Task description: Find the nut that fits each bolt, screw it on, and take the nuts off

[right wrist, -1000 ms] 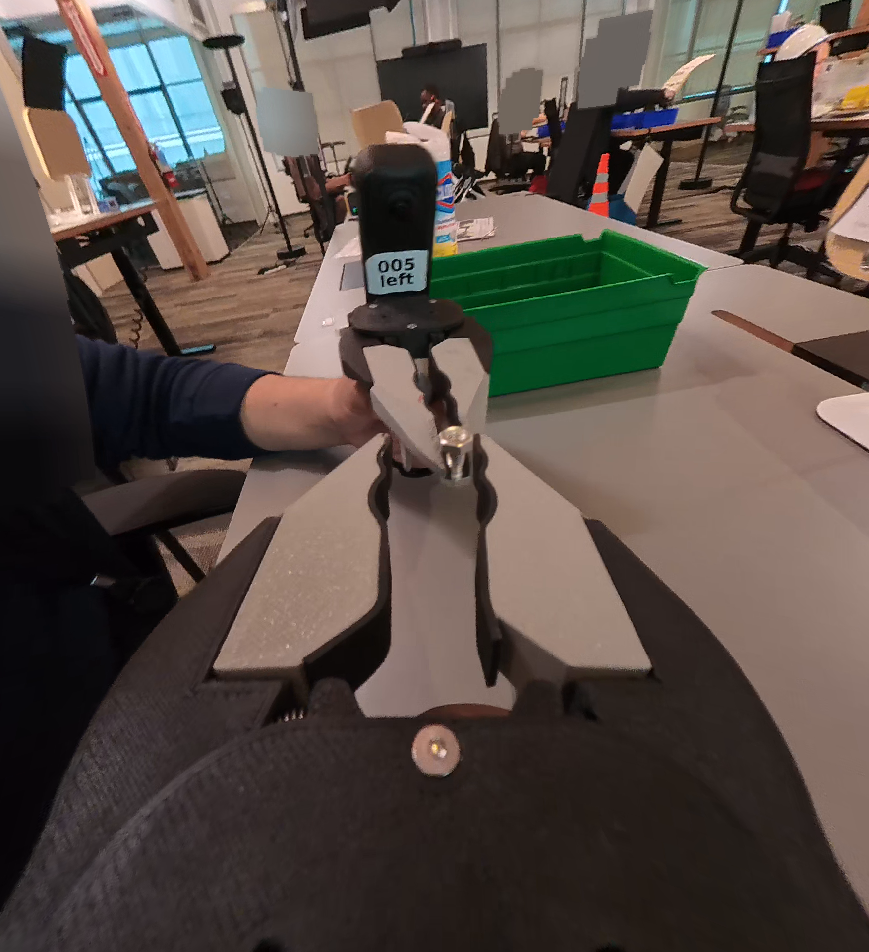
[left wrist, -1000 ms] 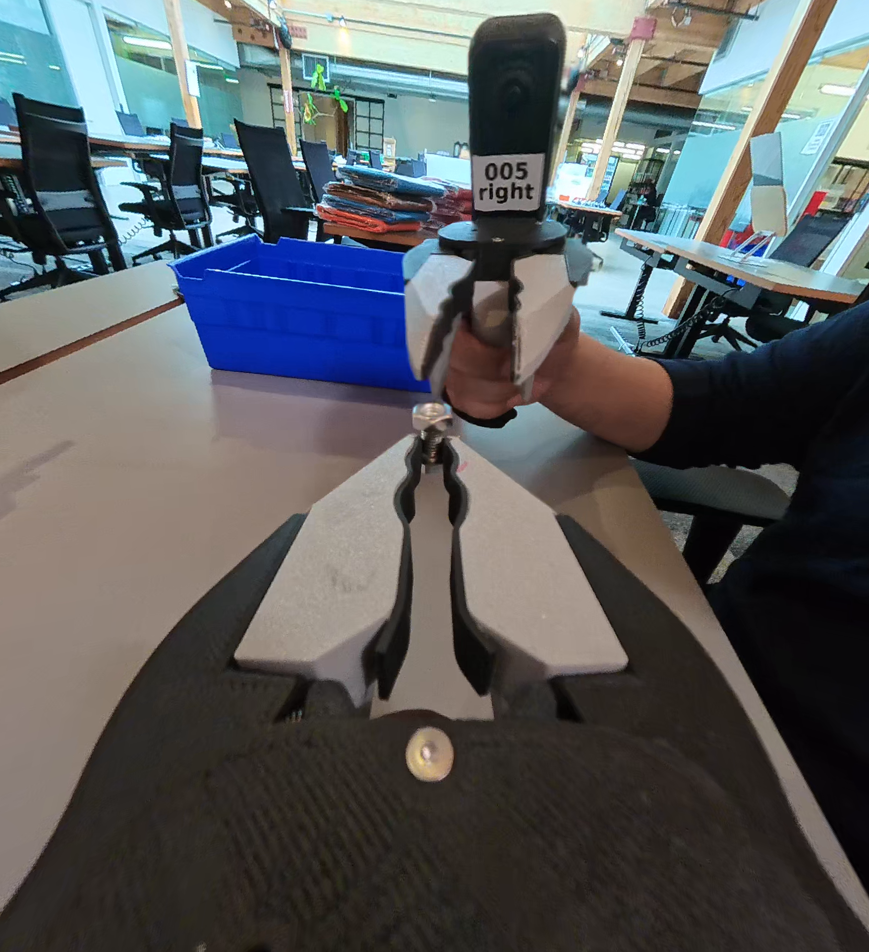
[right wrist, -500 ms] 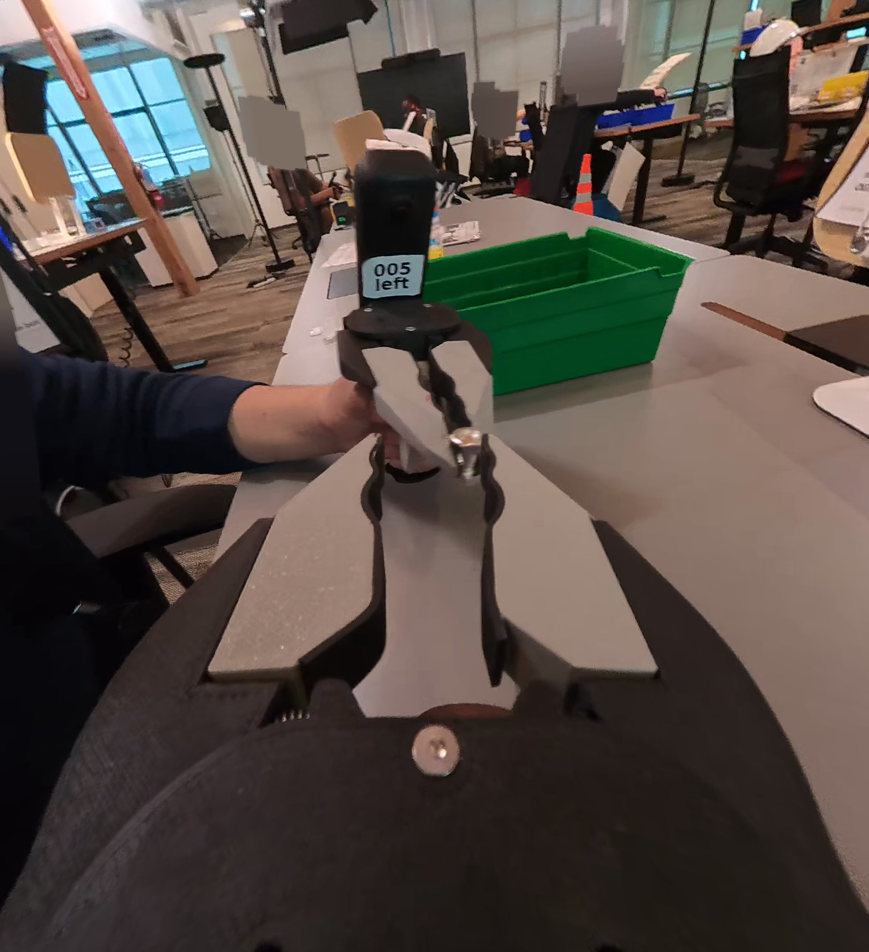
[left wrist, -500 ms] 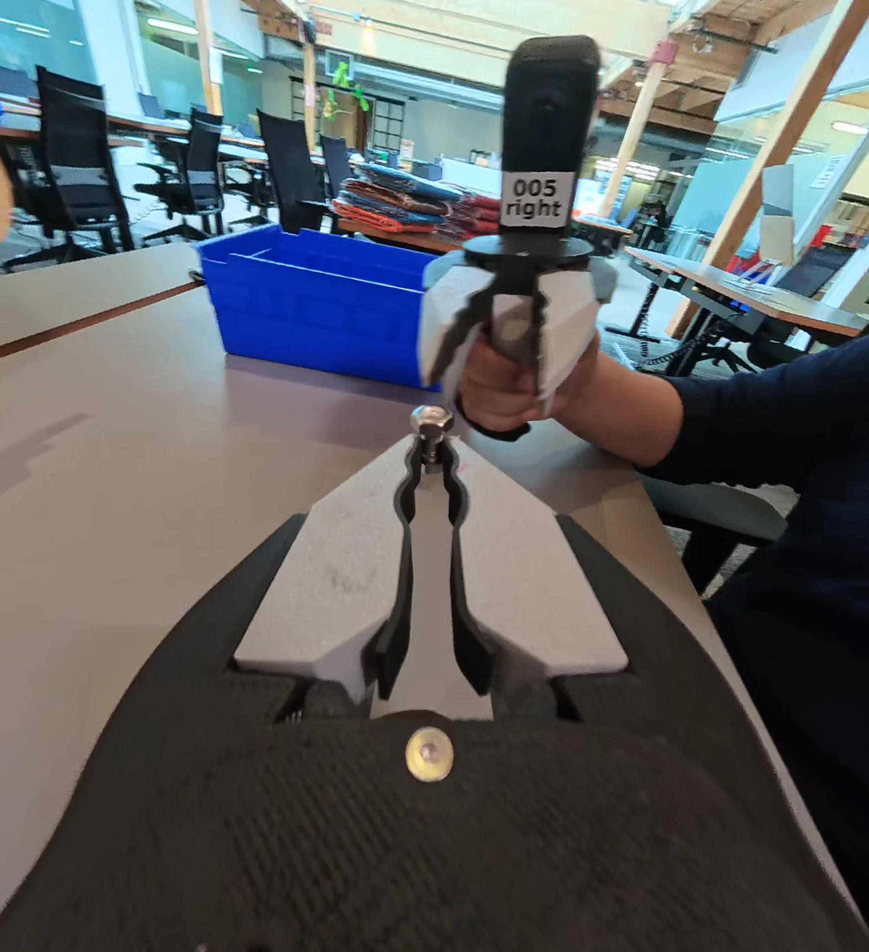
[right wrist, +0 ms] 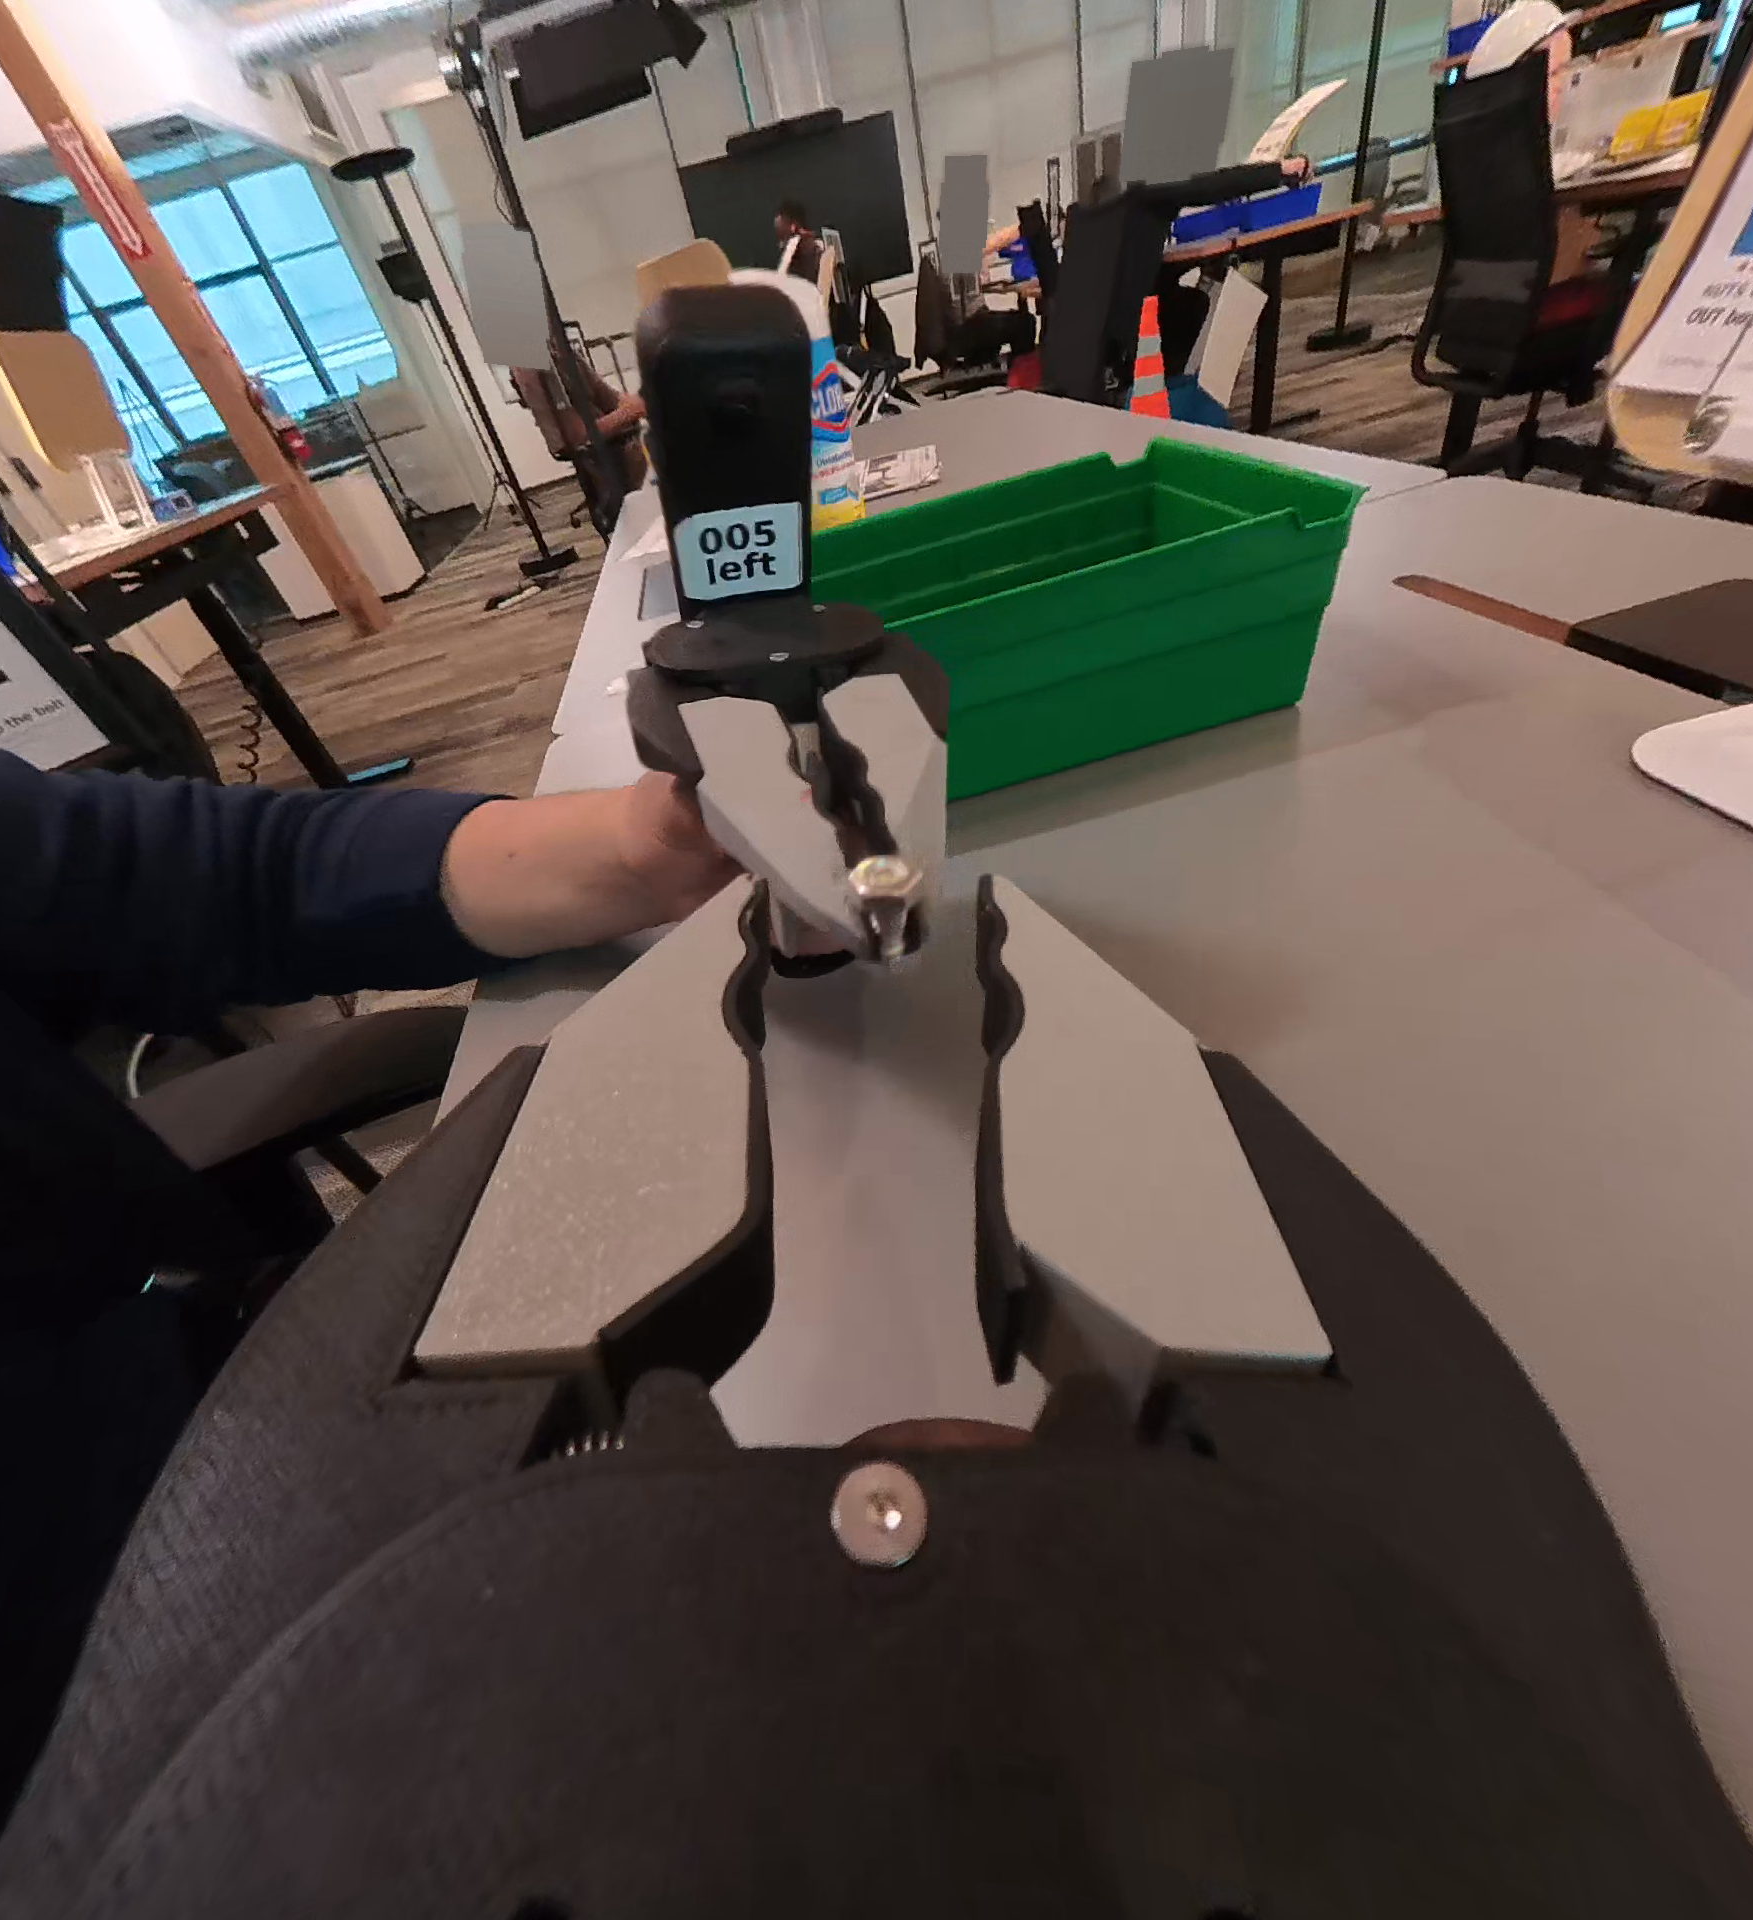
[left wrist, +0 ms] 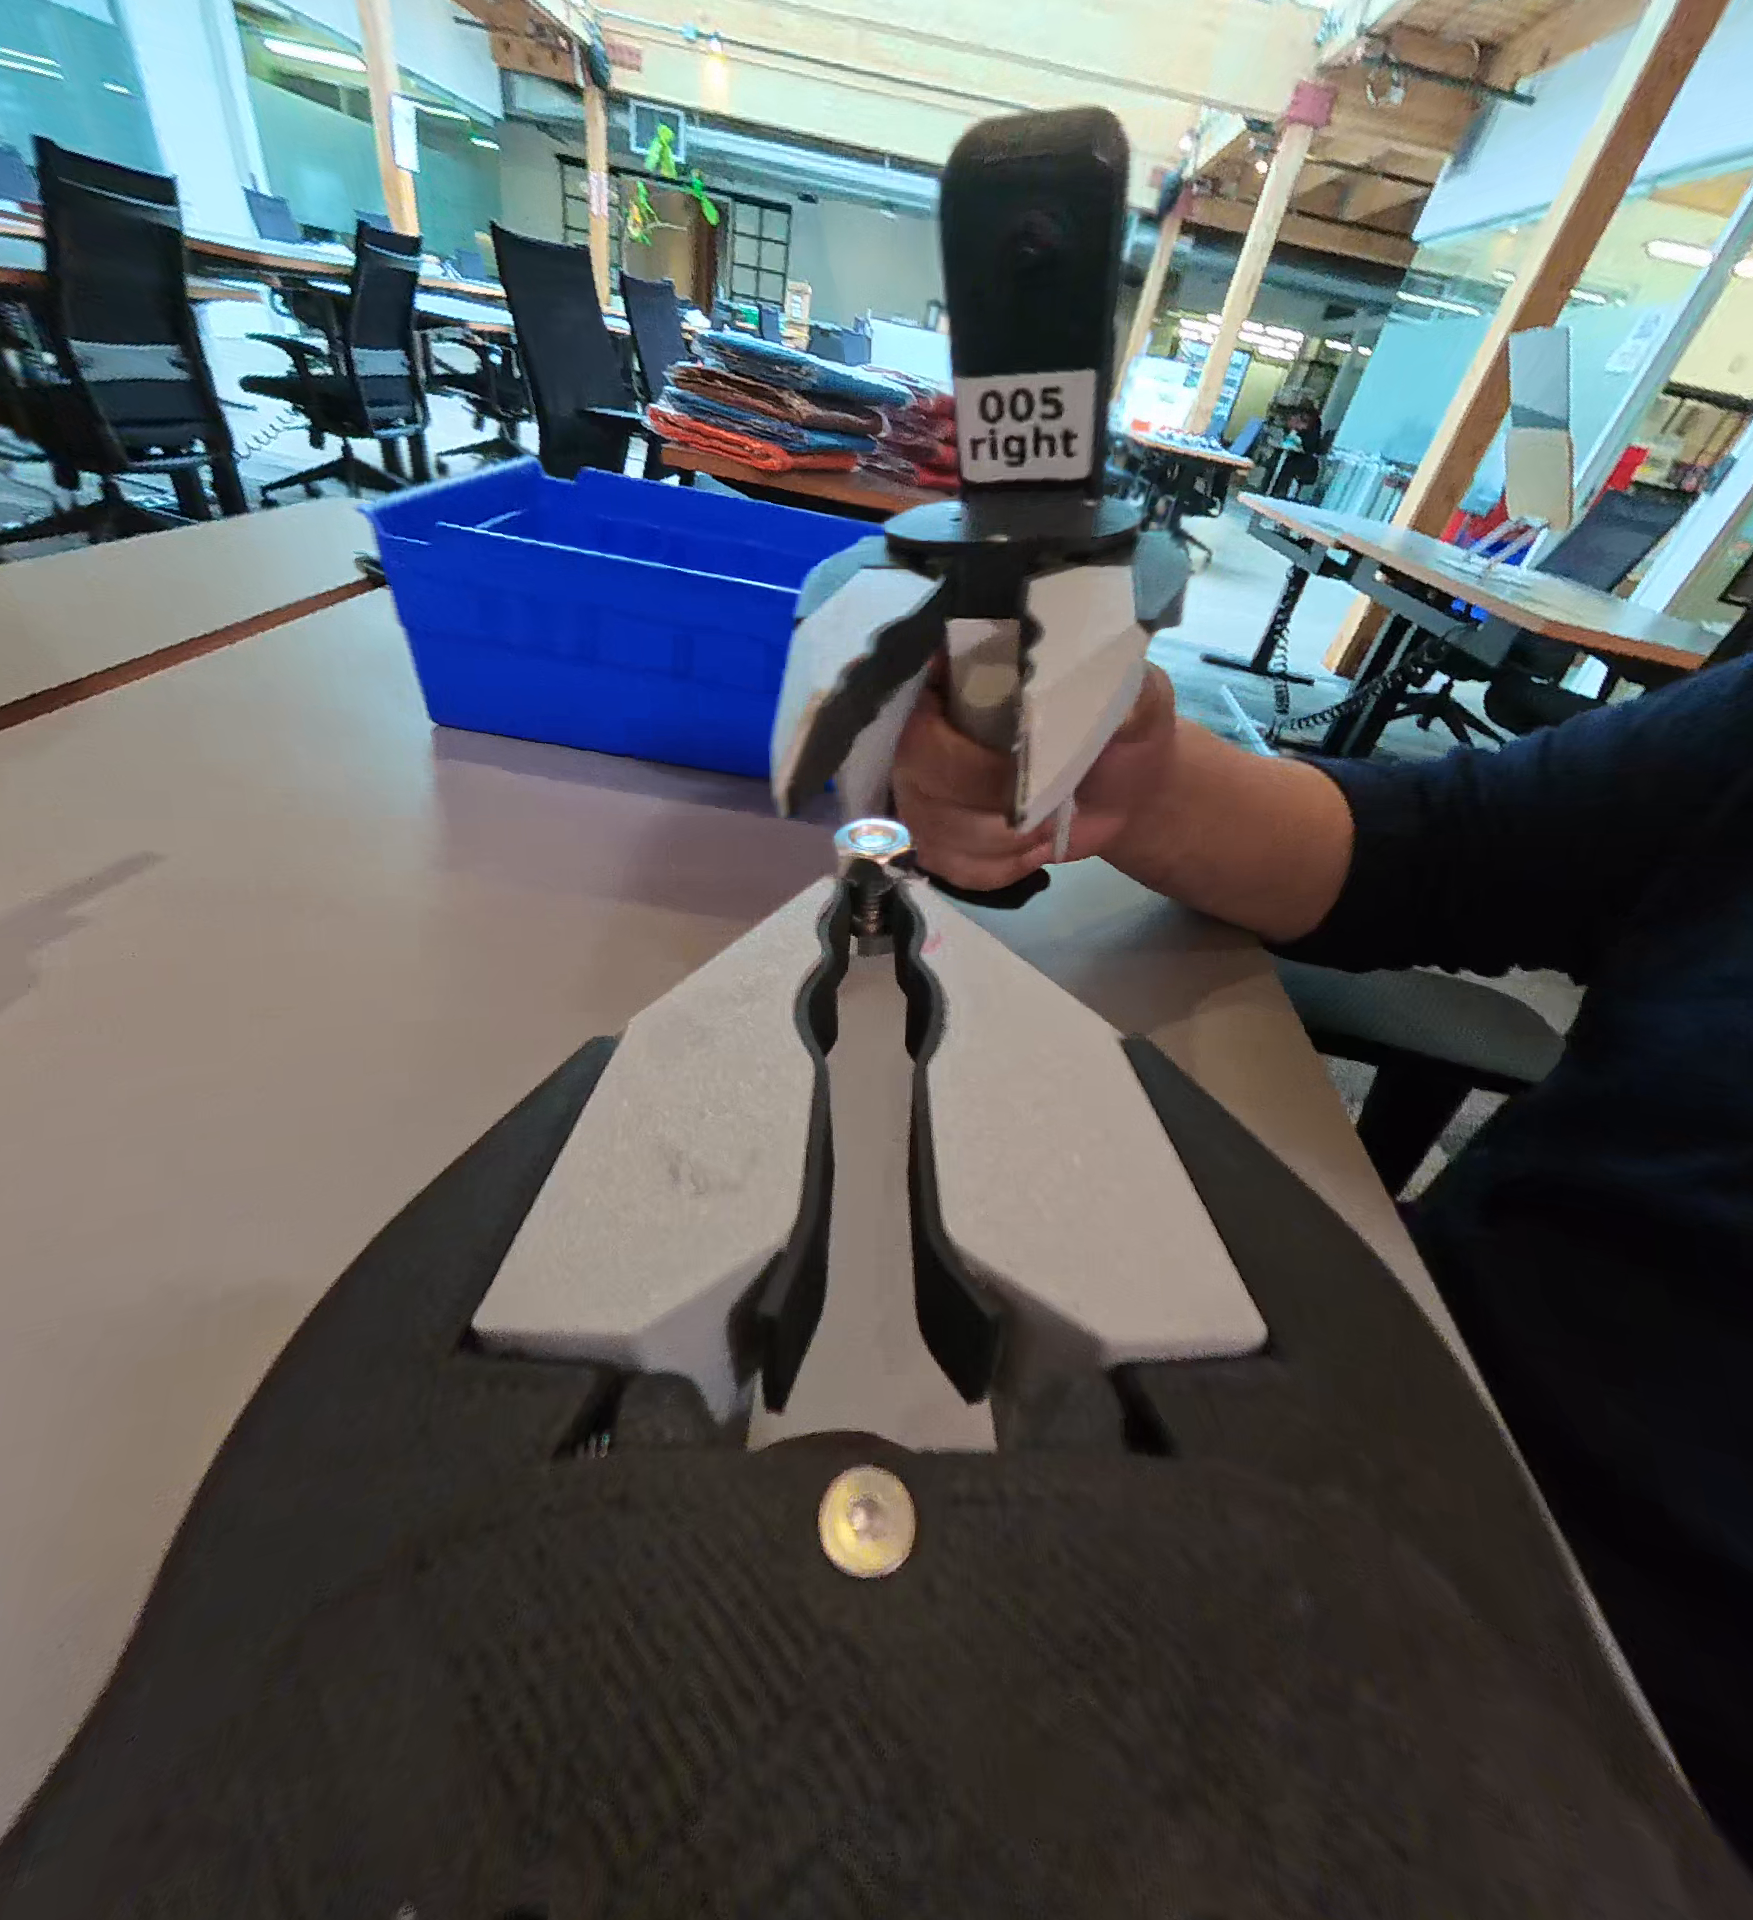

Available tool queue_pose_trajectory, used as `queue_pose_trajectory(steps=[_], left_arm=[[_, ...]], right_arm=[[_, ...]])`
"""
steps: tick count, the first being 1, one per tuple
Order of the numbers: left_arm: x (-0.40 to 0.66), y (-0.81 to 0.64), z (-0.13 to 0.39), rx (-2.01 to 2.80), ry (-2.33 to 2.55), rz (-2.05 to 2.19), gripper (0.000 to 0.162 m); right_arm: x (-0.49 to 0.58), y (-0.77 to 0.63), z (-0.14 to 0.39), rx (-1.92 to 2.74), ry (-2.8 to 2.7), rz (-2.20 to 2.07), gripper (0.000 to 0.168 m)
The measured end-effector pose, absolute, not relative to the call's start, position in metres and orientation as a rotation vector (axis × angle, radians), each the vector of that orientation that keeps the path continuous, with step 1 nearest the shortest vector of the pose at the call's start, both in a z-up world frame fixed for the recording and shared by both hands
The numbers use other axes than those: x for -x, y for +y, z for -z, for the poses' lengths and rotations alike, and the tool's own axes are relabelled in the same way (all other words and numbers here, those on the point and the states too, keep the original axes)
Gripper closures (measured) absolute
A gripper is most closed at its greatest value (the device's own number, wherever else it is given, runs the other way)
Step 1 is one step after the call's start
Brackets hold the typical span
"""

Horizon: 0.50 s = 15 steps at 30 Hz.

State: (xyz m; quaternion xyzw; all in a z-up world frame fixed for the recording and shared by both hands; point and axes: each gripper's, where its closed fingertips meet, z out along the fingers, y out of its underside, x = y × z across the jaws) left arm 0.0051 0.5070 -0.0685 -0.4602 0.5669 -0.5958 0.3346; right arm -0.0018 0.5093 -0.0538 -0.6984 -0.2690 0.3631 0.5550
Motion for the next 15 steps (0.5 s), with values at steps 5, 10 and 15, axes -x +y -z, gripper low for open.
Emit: queue_pose_trajectory(steps=[5,10,15], left_arm=[[-0.008,0.498,0.073,1.172,1.536,1.508,0.157],[-0.001,0.515,0.067,1.227,1.459,1.559,0.157],[-0.008,0.501,0.072,1.204,1.515,1.531,0.157]], right_arm=[[0.005,0.505,0.06,1.664,-0.702,-0.803,0.156],[-0.006,0.506,0.044,1.606,-0.61,-0.889,0.149],[0.005,0.511,0.063,1.68,-0.644,-0.848,0.145]])
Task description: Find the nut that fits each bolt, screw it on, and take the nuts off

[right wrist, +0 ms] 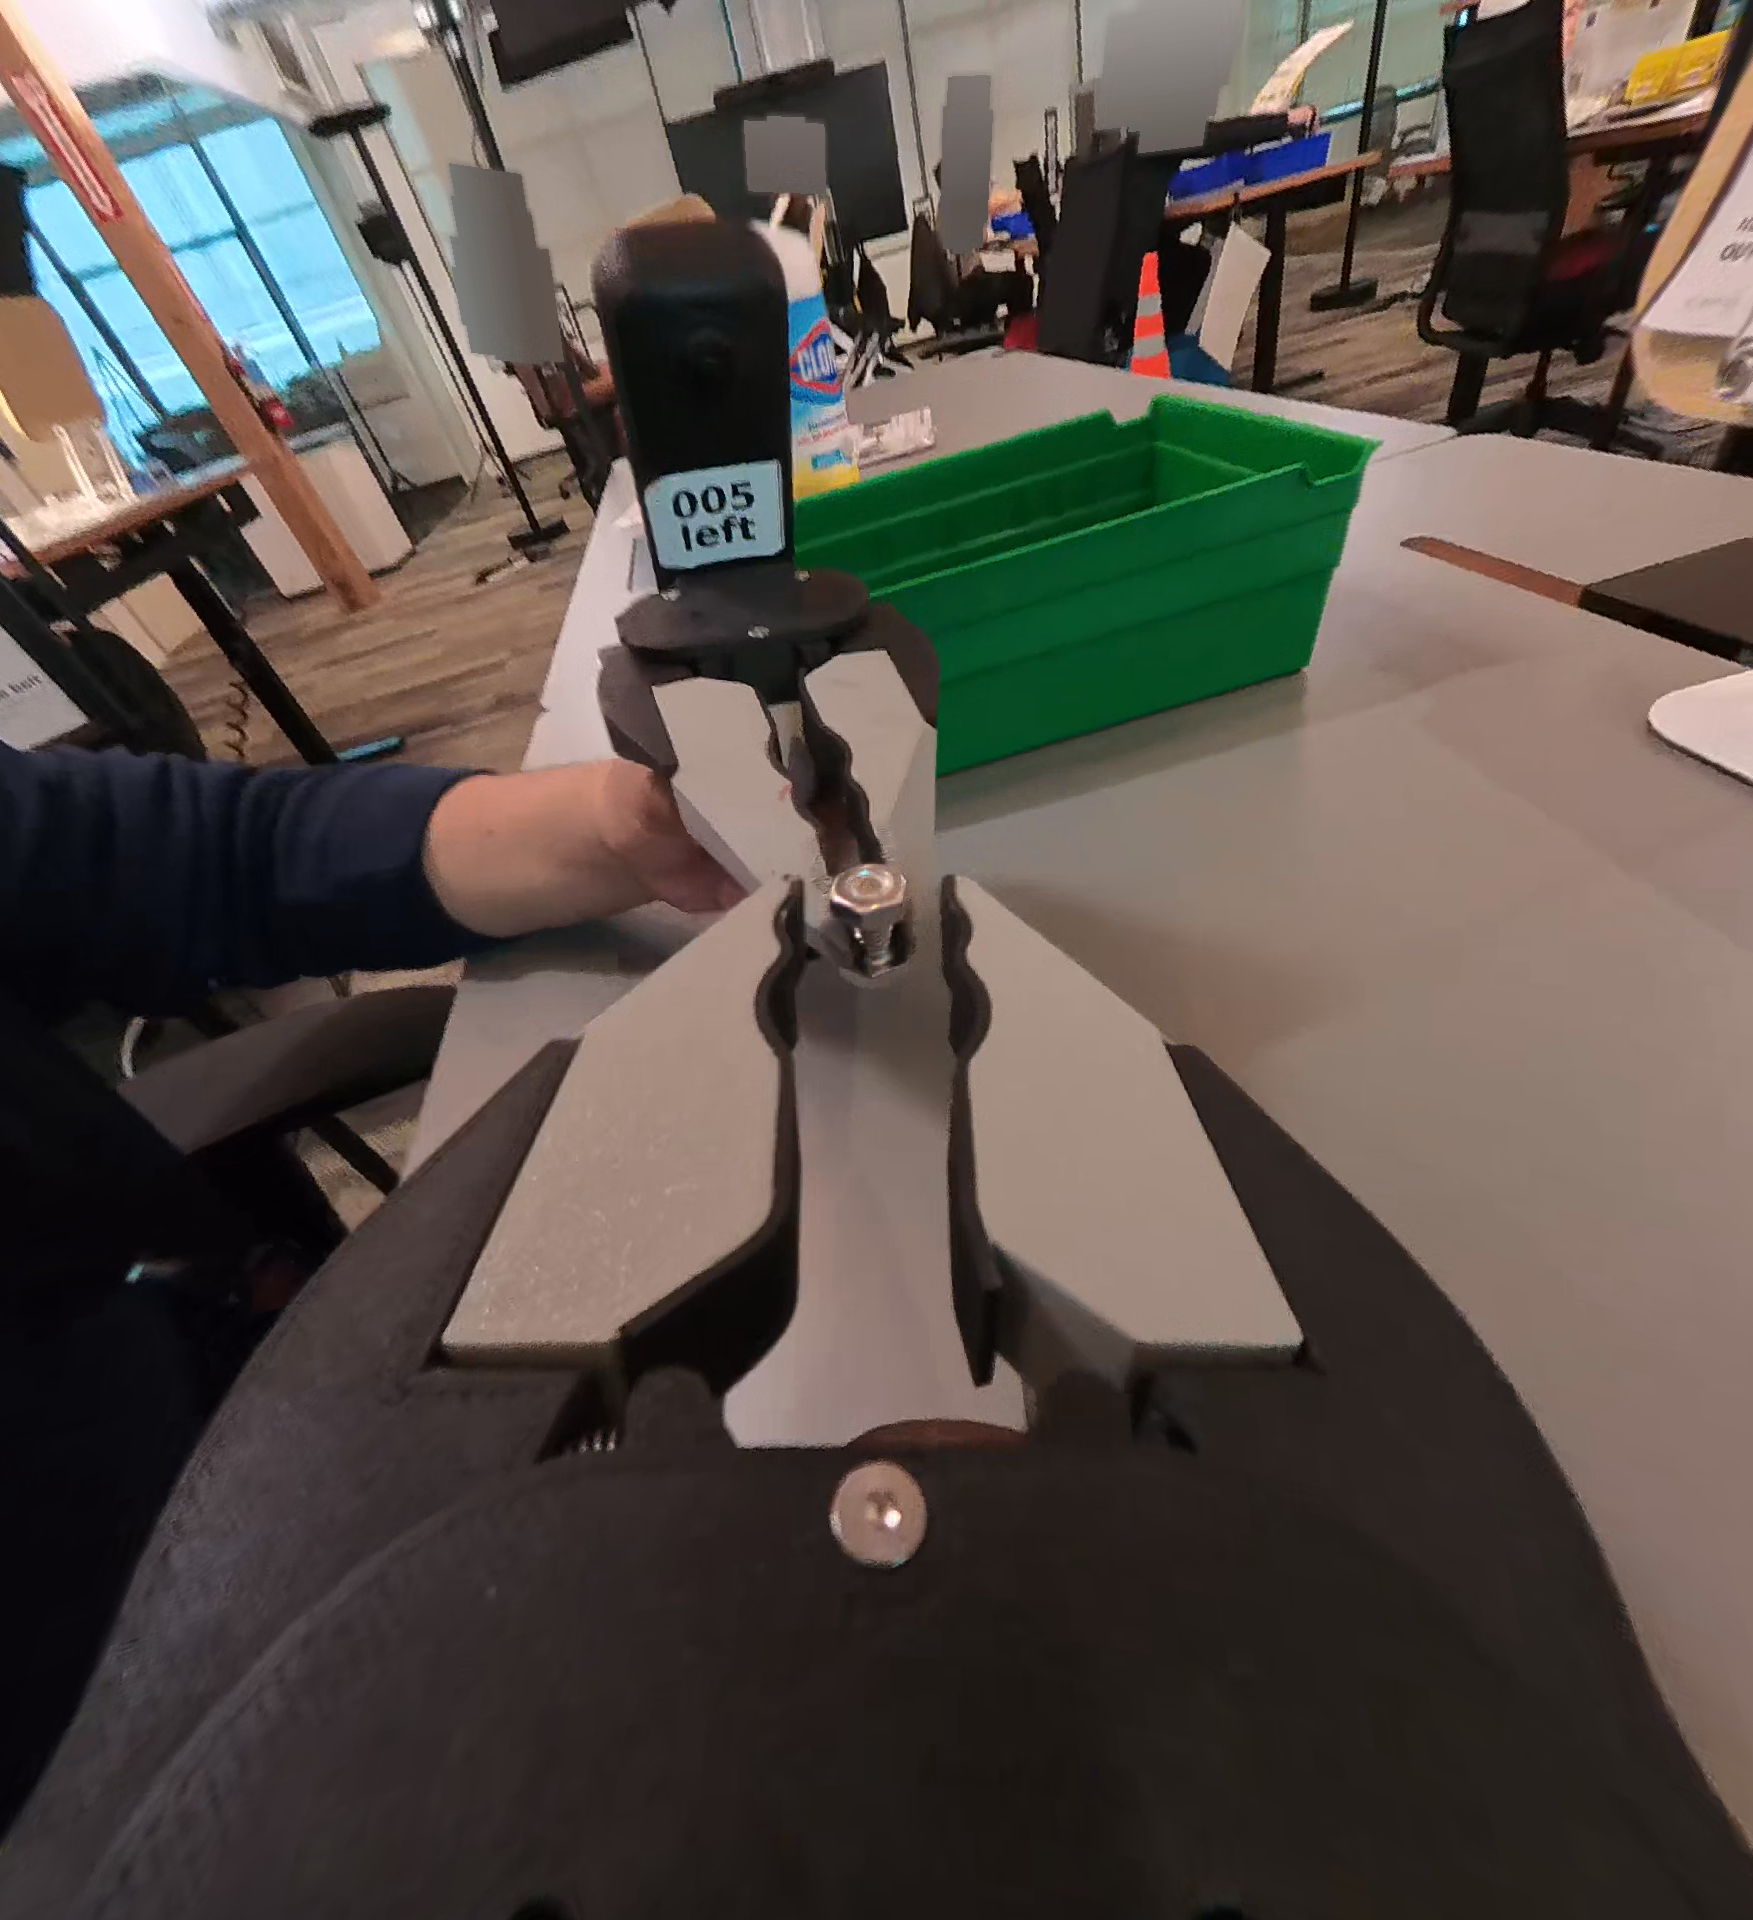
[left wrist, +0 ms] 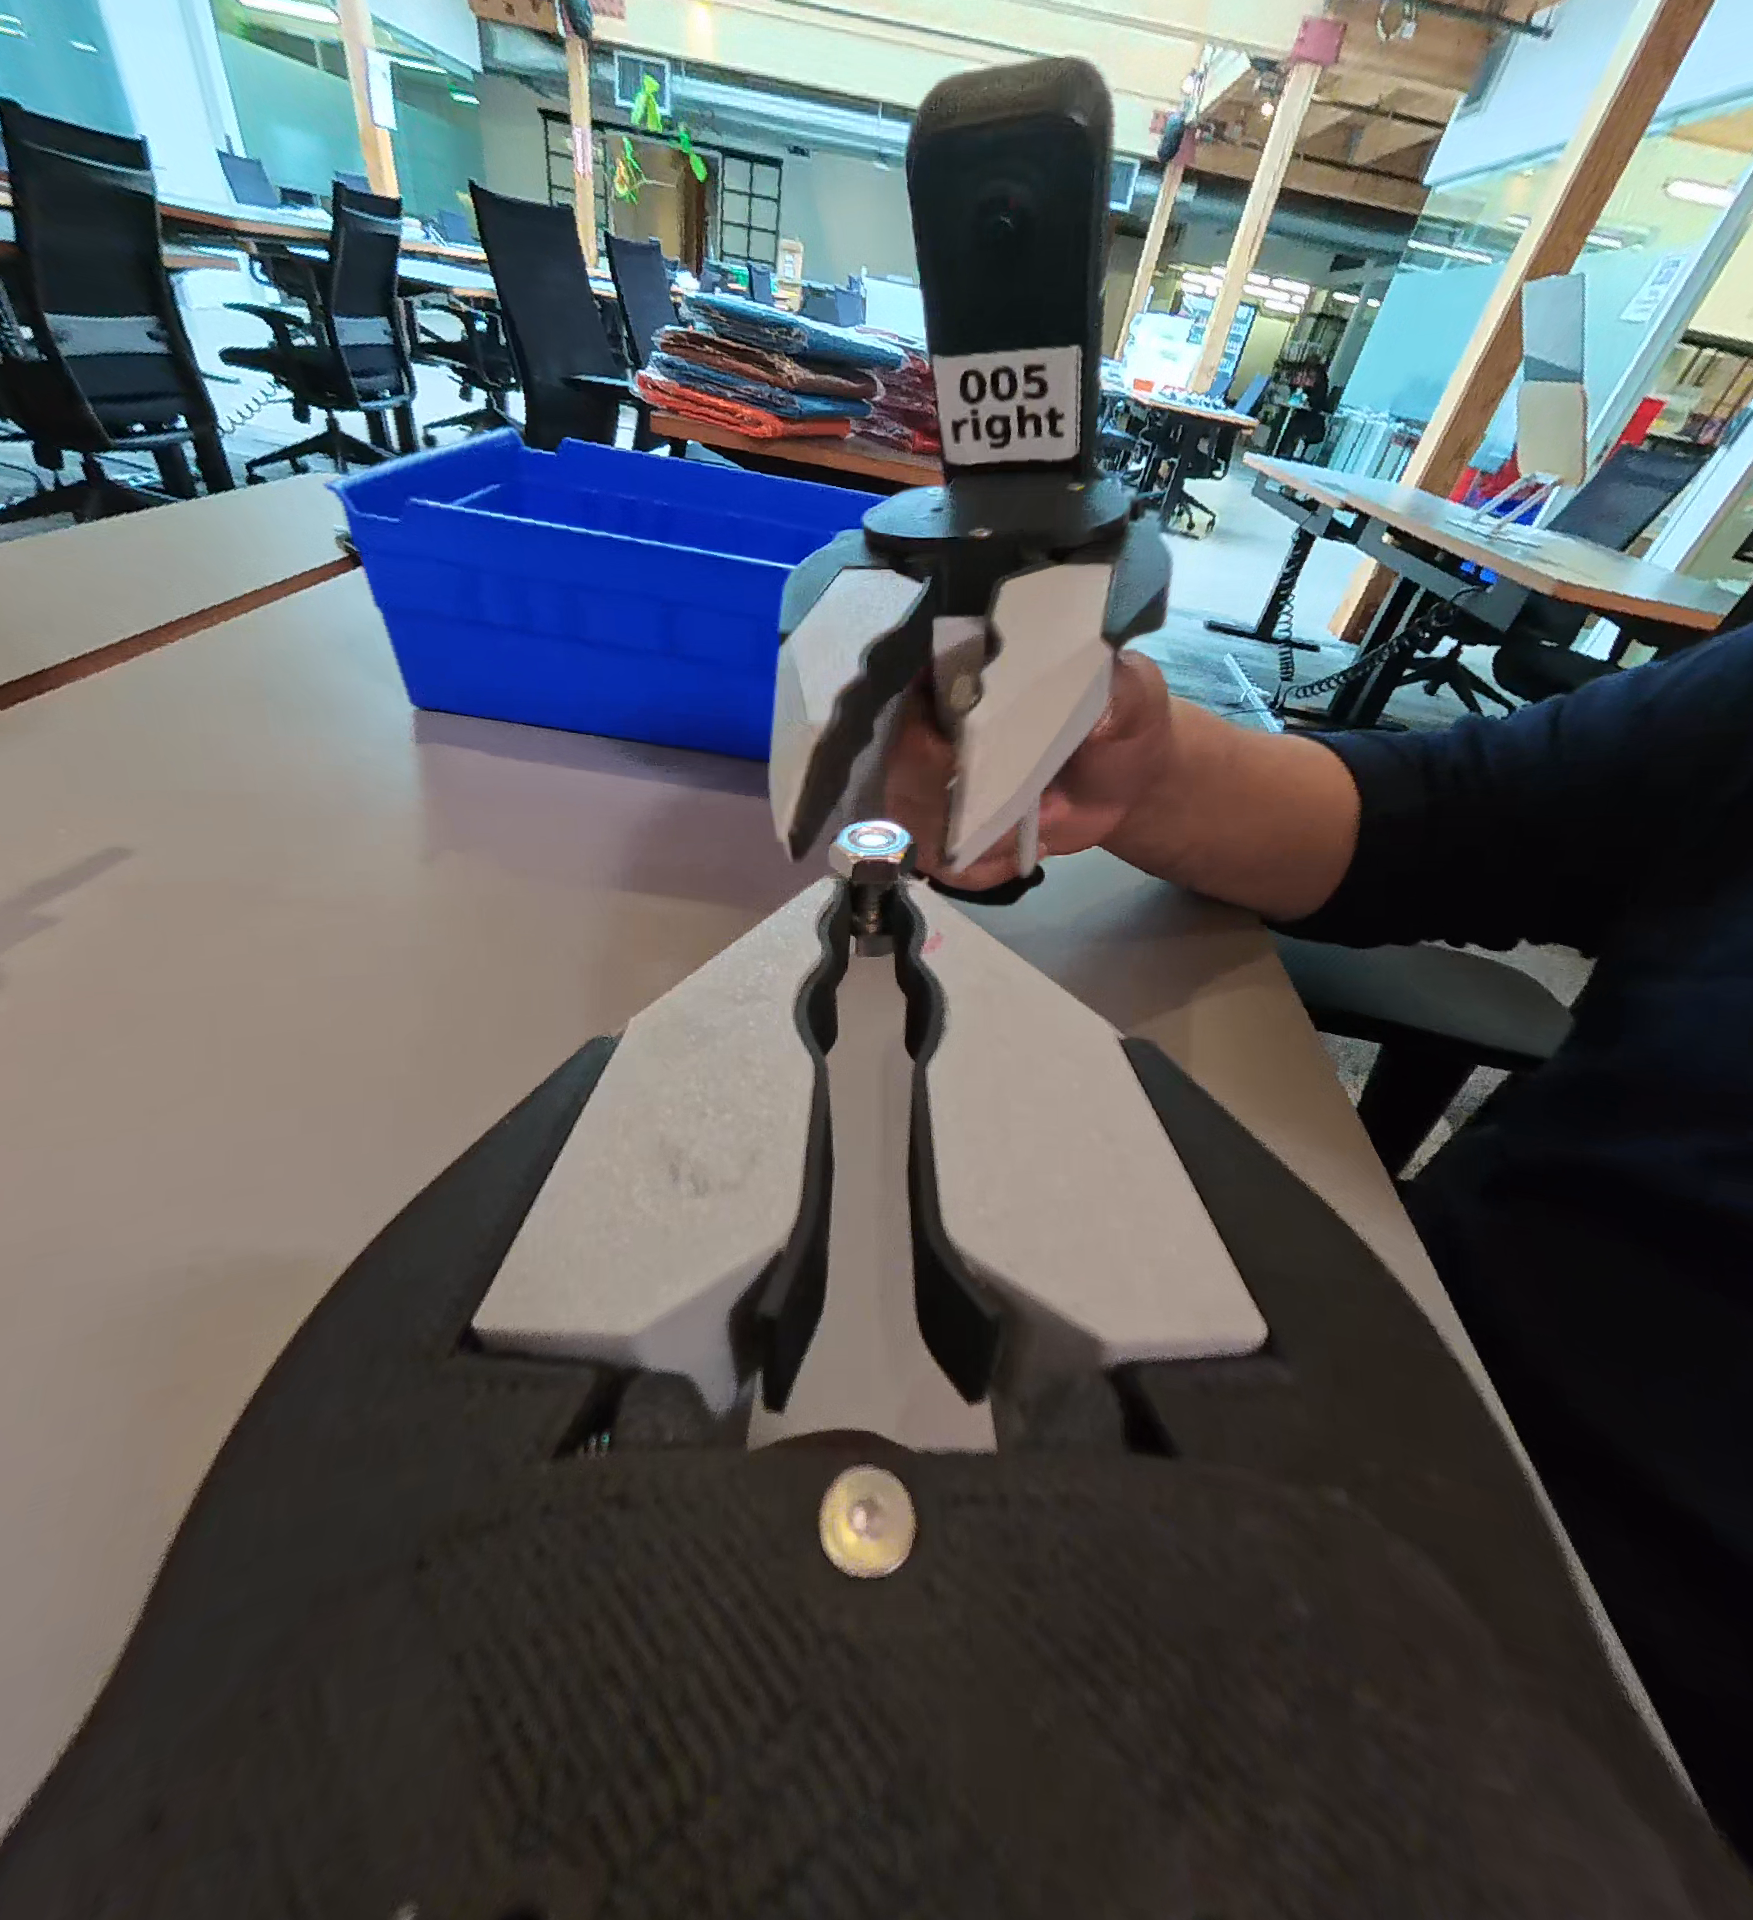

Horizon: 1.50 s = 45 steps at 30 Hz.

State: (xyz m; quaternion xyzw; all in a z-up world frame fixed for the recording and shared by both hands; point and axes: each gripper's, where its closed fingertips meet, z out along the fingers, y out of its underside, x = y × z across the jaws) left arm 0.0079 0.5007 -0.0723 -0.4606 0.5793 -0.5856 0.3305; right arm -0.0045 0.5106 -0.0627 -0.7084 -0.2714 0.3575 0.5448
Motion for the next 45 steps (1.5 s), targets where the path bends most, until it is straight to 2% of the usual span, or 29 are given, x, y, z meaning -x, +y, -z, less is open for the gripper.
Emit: queue_pose_trajectory(steps=[4,12,16,23,26,32,37,40,45], left_arm=[[-0.008,0.497,0.074,1.198,1.536,1.515,0.157],[-0.01,0.501,0.077,1.211,1.527,1.478,0.157],[-0.012,0.504,0.08,1.237,1.525,1.446,0.141],[-0.011,0.504,0.082,1.254,1.533,1.458,0.137],[-0.009,0.499,0.084,1.241,1.573,1.482,0.131],[-0.016,0.498,0.099,1.265,1.619,1.368,0.13],[-0.017,0.49,0.095,1.244,1.613,1.44,0.135],[-0.018,0.49,0.095,1.239,1.608,1.434,0.145],[-0.017,0.492,0.093,1.234,1.593,1.433,0.148]], right_arm=[[0.008,0.508,0.065,1.679,-0.67,-0.841,0.155],[0.005,0.512,0.067,1.694,-0.634,-0.848,0.156],[0.004,0.51,0.069,1.708,-0.652,-0.844,0.156],[0.004,0.51,0.071,1.717,-0.659,-0.828,0.156],[0.0,0.512,0.07,1.717,-0.639,-0.811,0.156],[0.001,0.508,0.06,1.669,-0.617,-0.881,0.156],[0.004,0.51,0.066,1.689,-0.638,-0.829,0.156],[0.006,0.509,0.066,1.689,-0.64,-0.847,0.156],[0.006,0.509,0.065,1.681,-0.634,-0.851,0.156]])
